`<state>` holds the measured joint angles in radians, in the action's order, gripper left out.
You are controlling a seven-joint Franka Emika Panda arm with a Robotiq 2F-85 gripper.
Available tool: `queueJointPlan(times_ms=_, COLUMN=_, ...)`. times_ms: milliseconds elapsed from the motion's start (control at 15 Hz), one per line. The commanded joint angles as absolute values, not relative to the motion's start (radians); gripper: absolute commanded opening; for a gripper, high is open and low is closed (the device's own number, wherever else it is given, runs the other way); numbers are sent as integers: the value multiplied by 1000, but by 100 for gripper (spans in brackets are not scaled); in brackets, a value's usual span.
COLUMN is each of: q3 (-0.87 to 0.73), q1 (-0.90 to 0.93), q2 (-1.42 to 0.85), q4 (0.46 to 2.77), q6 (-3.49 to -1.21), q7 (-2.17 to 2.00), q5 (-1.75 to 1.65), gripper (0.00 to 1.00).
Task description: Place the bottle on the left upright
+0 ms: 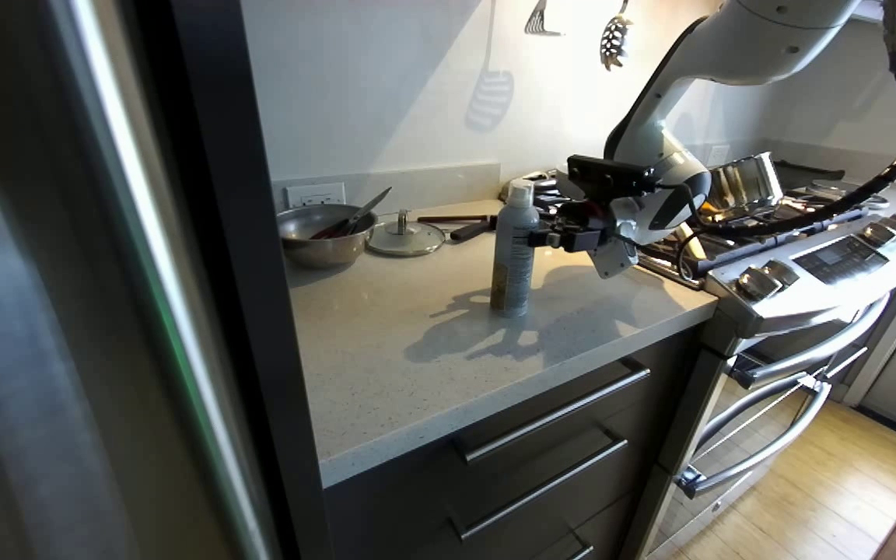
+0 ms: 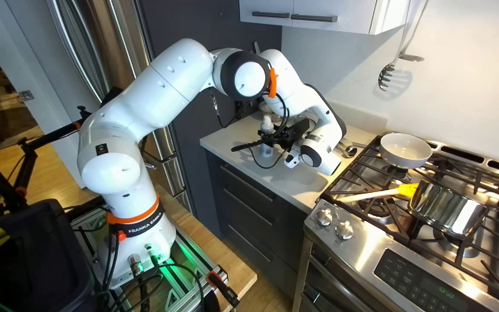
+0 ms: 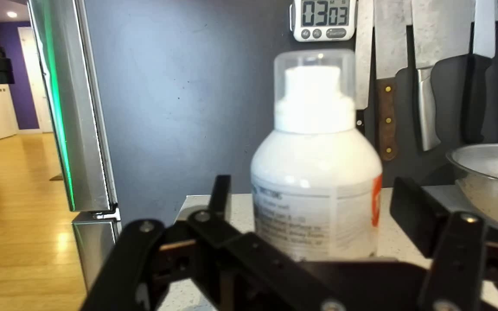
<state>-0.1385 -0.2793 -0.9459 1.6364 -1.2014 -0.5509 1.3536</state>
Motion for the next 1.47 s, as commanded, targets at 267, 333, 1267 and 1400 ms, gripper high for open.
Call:
queueJointPlan(times_ms=267, q3=-194, q1=-259, q2=-916, q4=1664, q6=-1214, q7=-581, q5=1333, gripper=100)
queueJointPlan(times_ms=333, q3=-208, q1=-253, q2=-907, q4=1666, q6=-1221, q7=-588, q5=1314, gripper=100)
queueJointPlan(times_ms=1267, q3=-372, q1=-130, q2=-588, q4=1842, q6=-1556, q7=-773, q5=900, gripper=100)
queueJointPlan(times_ms=1400, q3=-374, q1=-113, q2=-504, q4=1897, q6=-1650, q7=-779, q5=827, gripper=100)
